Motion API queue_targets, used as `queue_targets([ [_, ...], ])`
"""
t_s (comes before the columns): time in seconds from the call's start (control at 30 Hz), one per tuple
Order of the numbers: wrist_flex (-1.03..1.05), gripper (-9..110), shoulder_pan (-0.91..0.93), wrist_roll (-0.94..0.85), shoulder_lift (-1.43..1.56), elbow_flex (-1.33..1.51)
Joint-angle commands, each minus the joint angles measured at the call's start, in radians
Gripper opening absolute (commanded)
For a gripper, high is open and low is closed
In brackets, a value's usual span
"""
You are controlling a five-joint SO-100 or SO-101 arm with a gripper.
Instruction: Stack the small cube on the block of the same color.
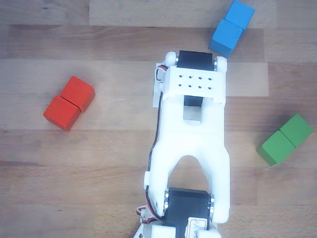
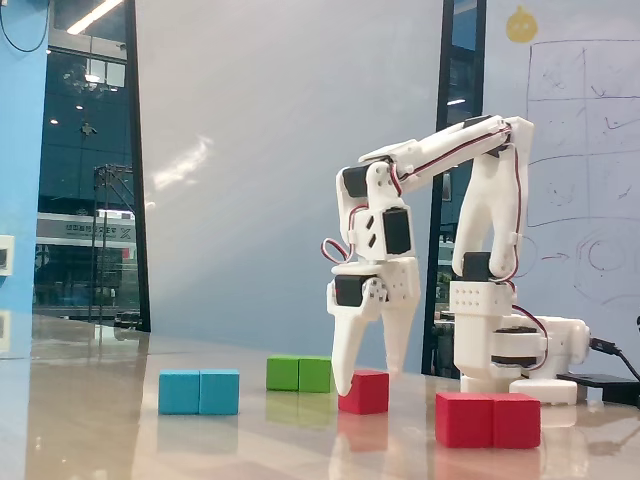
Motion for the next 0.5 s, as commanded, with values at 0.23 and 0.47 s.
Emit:
queue_targets([
  [0.23, -0.055, 28, 0.008, -0.006, -0.037, -0.020],
  [0.47, -0.058, 28, 0.009, -0.006, -0.038, -0.020],
])
